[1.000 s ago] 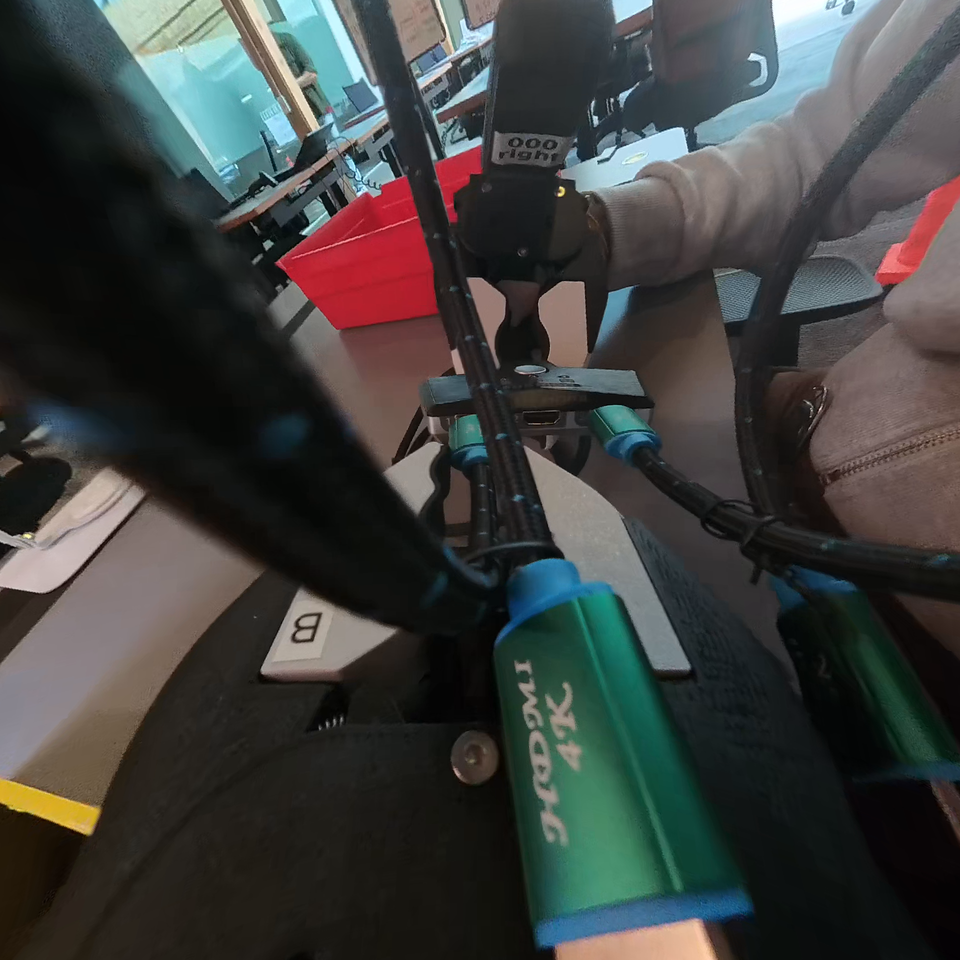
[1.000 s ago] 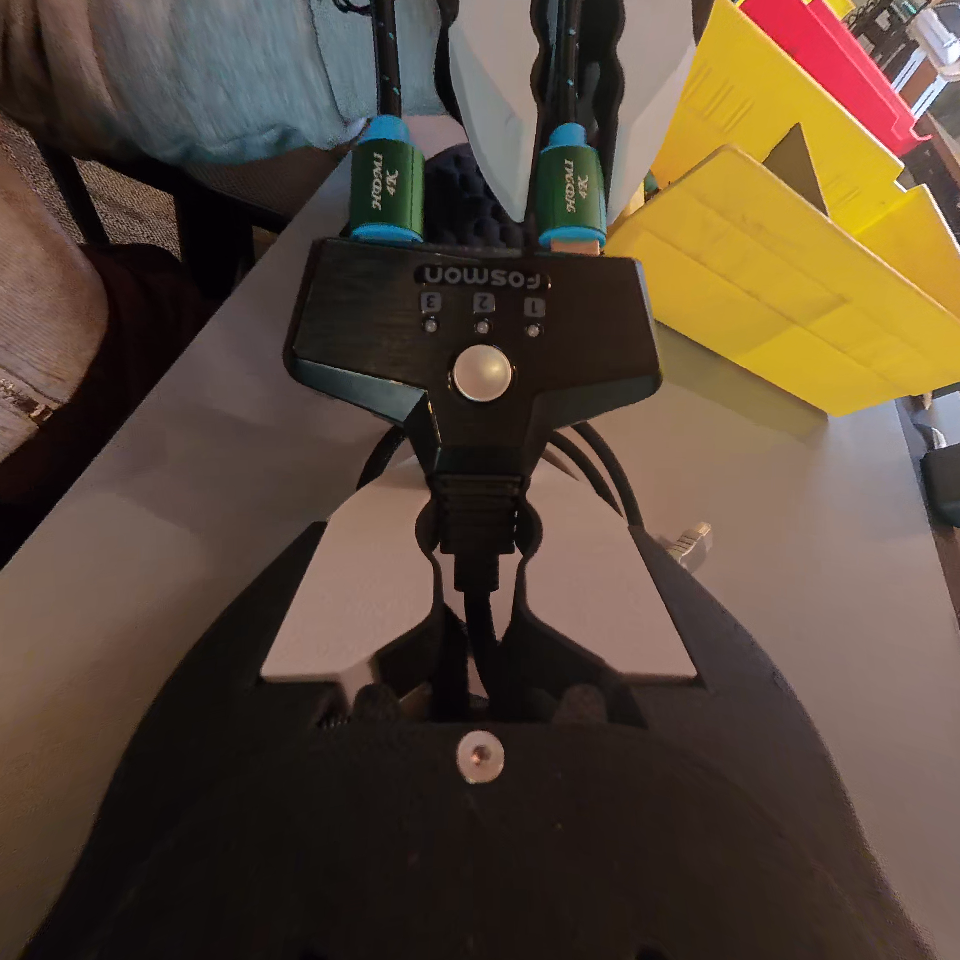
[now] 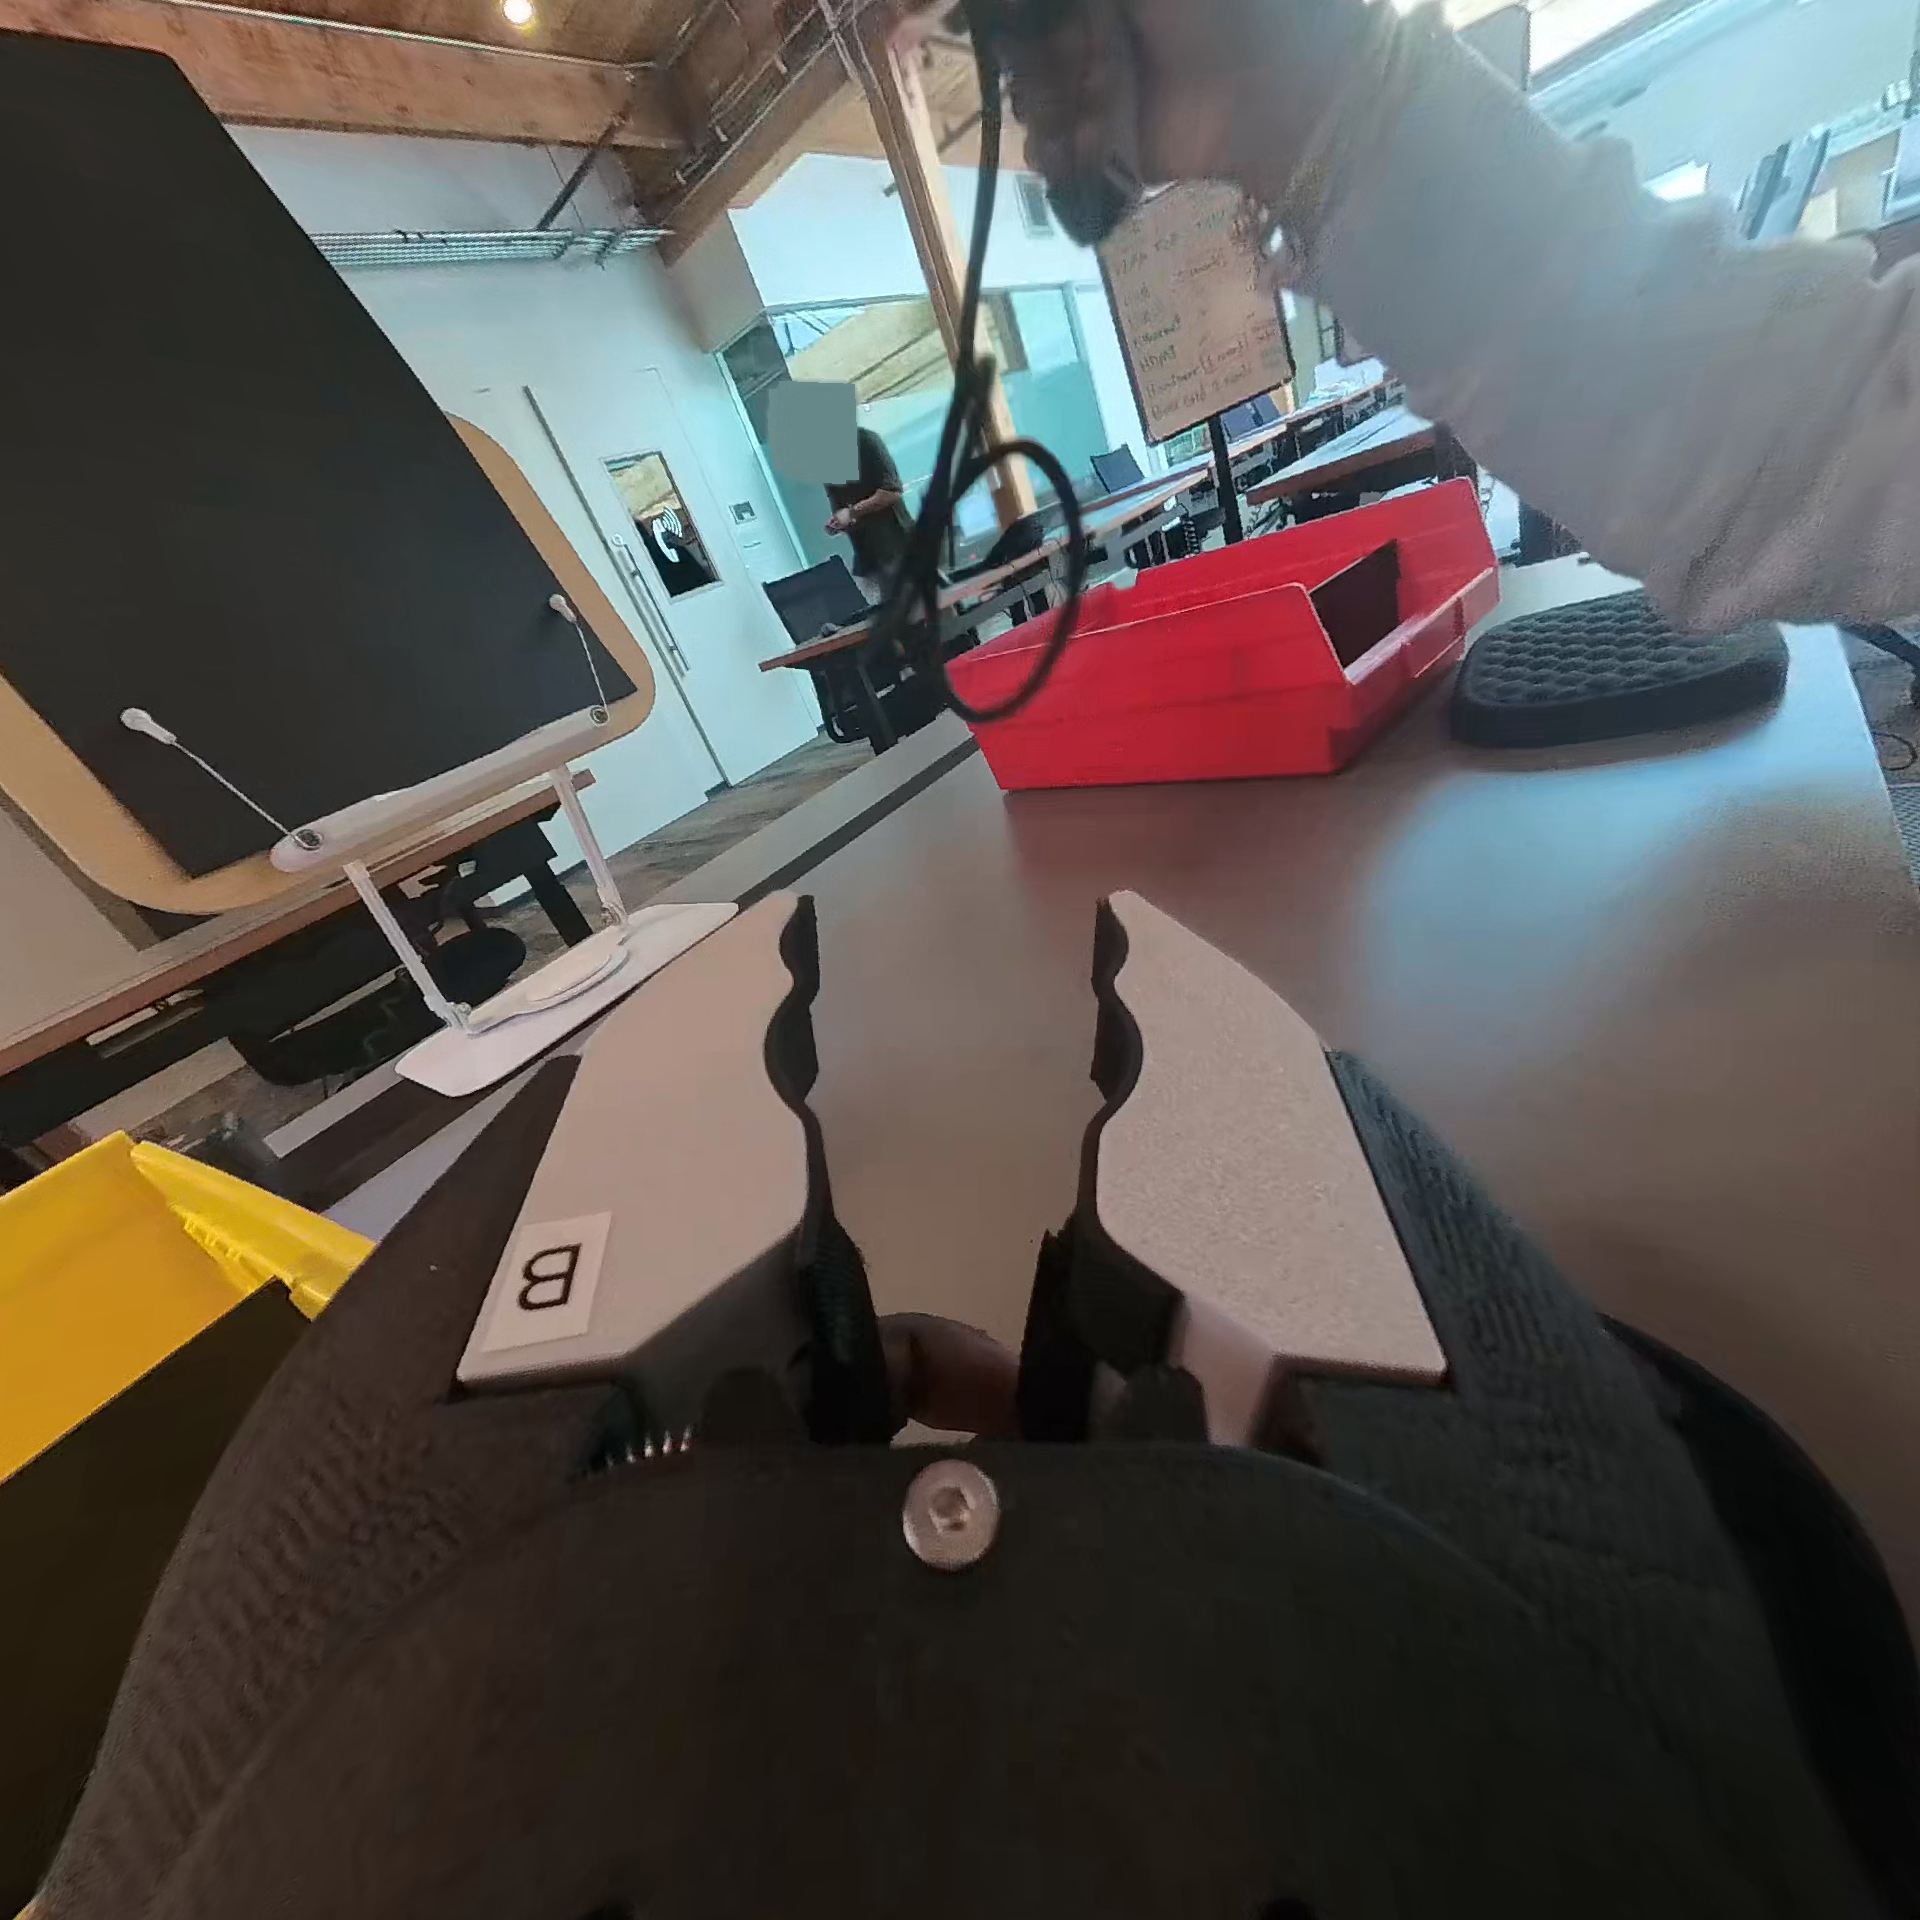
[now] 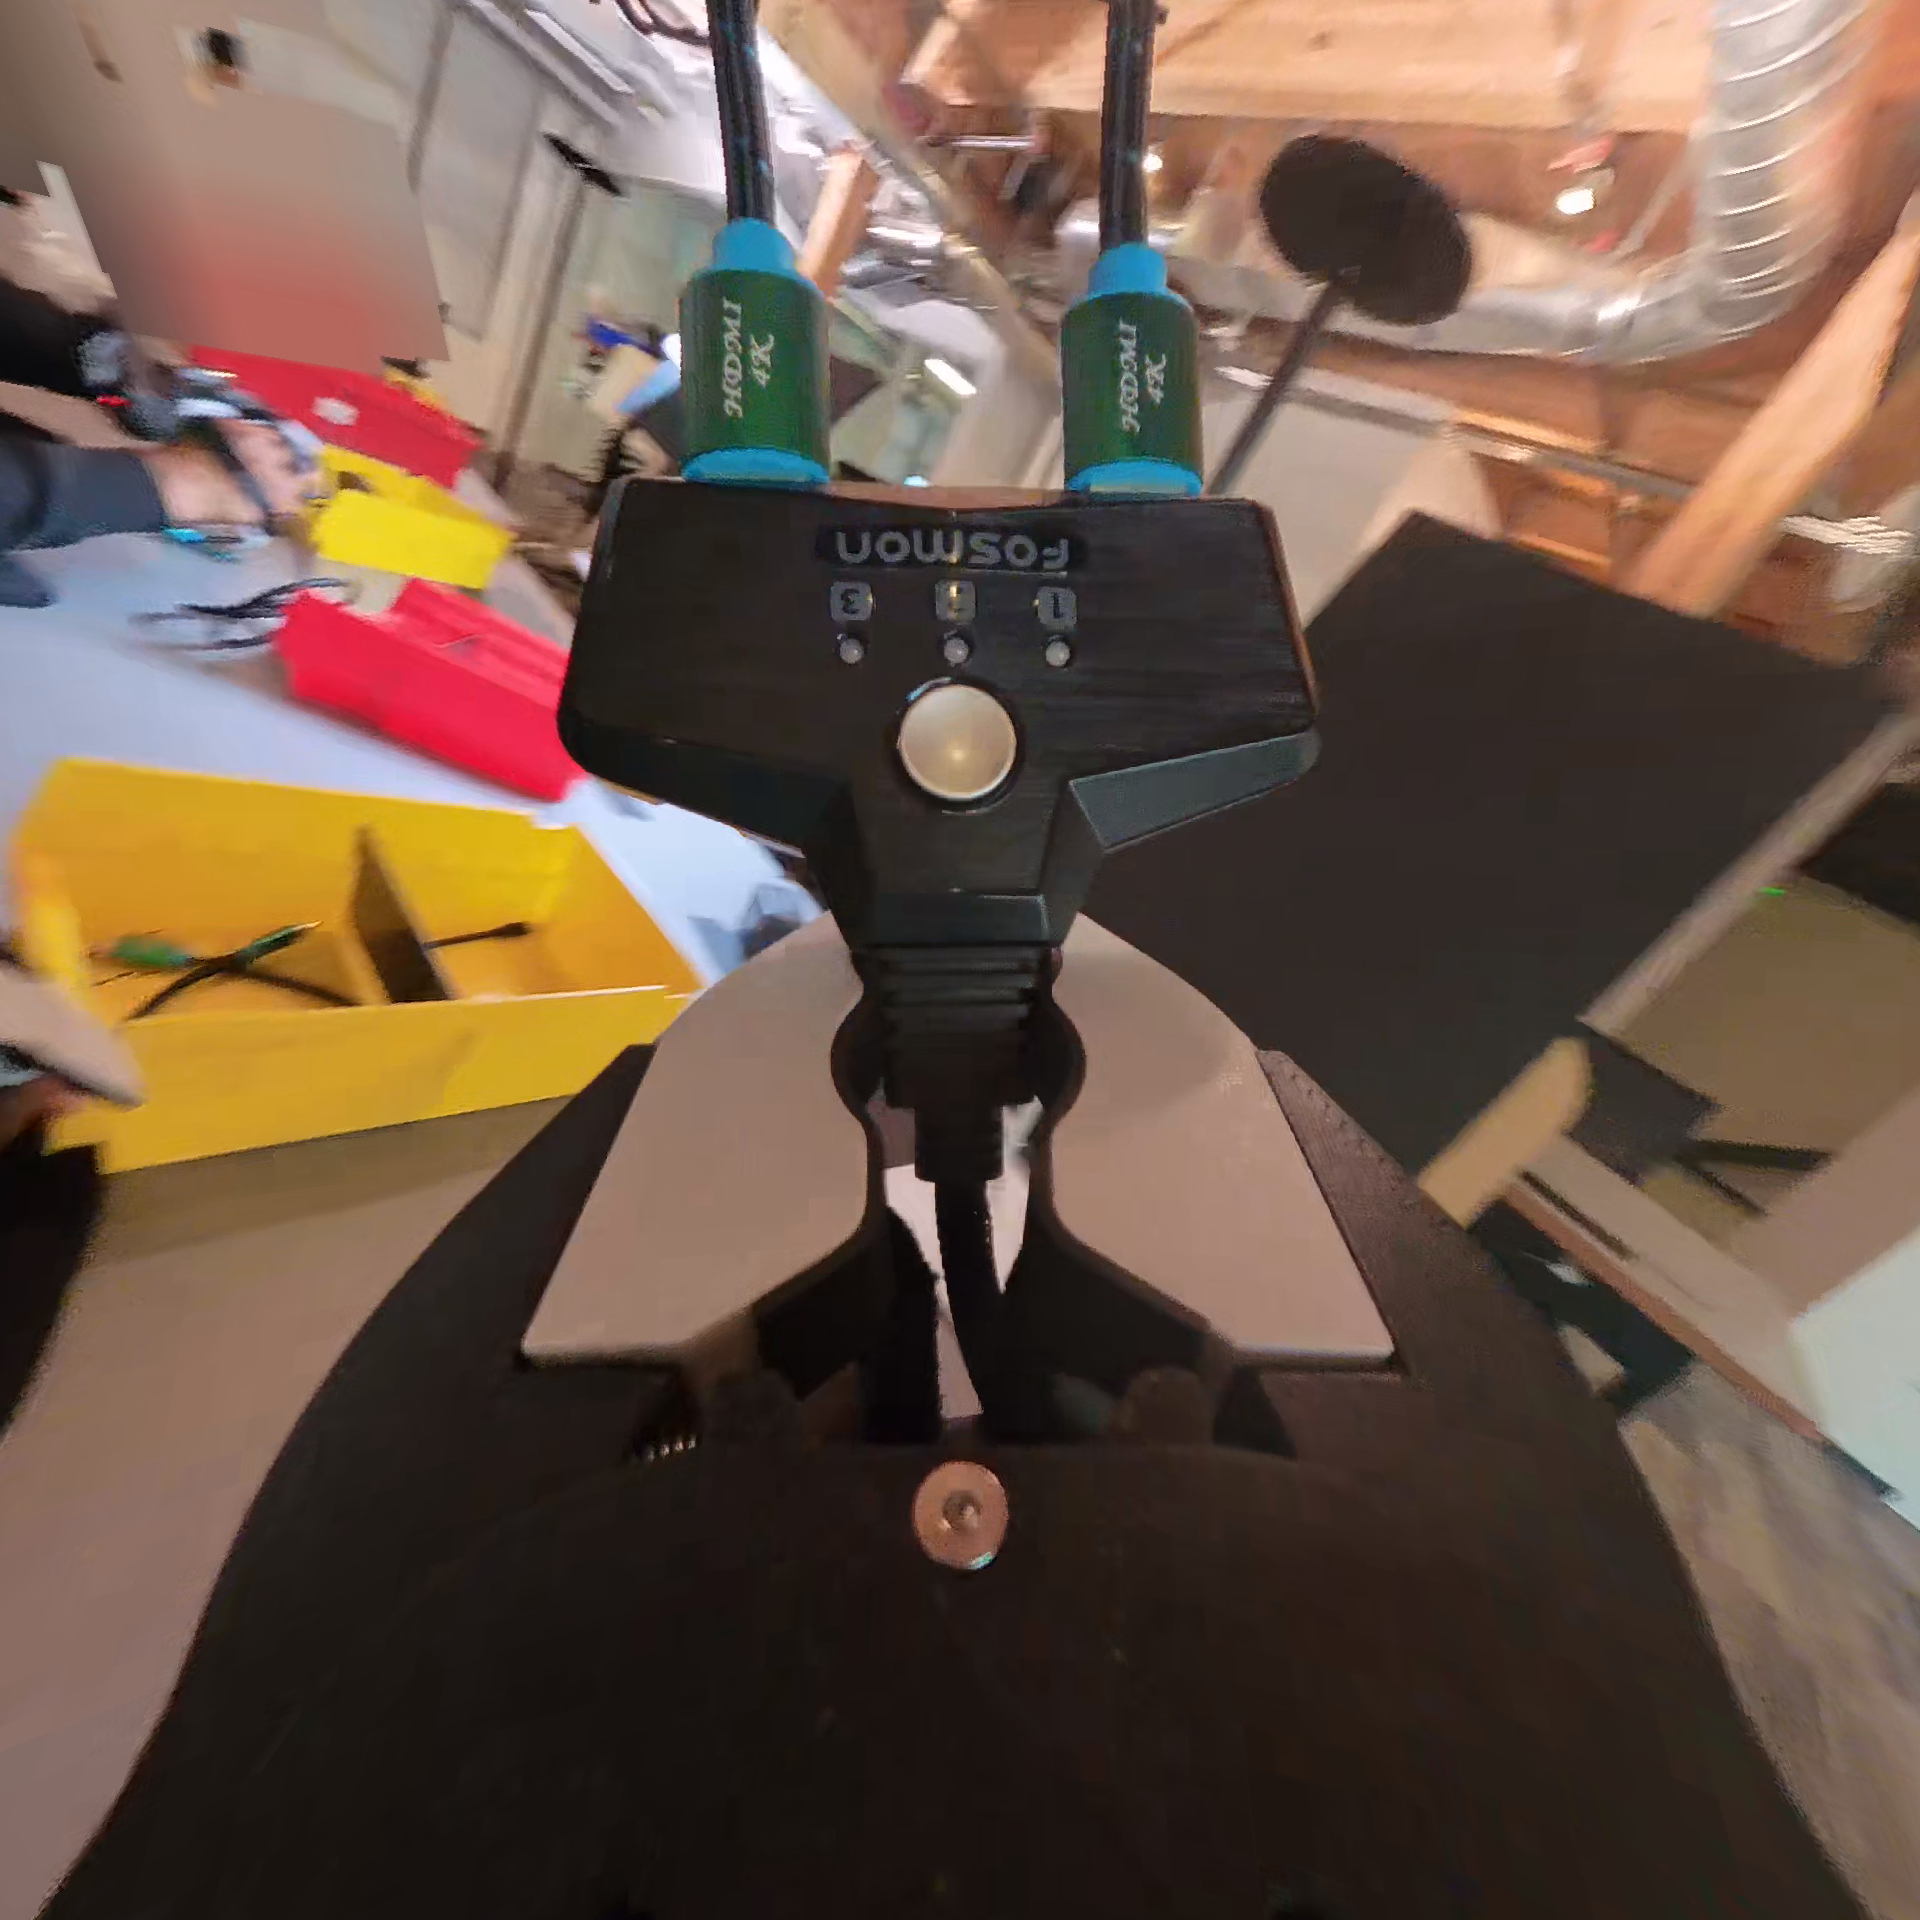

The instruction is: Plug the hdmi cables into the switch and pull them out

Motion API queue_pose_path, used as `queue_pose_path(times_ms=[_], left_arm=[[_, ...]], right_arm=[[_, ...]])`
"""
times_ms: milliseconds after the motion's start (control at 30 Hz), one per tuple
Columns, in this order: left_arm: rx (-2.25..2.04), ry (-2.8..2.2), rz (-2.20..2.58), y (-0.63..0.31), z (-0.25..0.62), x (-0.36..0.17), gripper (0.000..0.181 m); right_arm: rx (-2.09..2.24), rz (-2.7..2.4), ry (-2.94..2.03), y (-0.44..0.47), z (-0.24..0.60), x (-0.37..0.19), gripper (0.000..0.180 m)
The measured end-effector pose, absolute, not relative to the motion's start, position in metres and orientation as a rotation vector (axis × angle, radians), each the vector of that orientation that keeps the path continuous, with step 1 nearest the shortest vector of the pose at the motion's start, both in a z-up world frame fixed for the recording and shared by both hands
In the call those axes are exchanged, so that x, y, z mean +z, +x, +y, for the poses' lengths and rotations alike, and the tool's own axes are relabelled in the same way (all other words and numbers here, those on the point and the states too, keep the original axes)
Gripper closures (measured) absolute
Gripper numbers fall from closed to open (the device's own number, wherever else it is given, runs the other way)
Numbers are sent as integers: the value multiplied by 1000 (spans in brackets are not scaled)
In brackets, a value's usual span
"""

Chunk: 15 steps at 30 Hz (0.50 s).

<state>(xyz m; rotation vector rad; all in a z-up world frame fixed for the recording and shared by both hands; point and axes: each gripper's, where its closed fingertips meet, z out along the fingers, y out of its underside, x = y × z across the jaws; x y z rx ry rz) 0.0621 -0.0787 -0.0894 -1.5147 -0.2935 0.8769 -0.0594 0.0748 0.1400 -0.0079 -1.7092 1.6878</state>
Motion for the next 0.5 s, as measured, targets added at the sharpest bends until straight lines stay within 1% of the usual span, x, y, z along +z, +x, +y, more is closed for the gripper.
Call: queue_pose_path(times_ms=[133, 233, 367, 500], left_arm=[[878, -1507, -290, 63, -79, -88, 132], [879, -1514, -289, 62, -79, -89, 133], [884, -1530, -286, 62, -78, -91, 133], [889, -1545, -278, 61, -76, -93, 134]], right_arm=[[1602, -1574, -149, -93, 135, 182, 155], [1482, -1467, -301, -116, 191, 187, 155], [1435, -1387, -466, -132, 250, 161, 155], [1394, -1344, -579, -148, 294, 108, 155]])
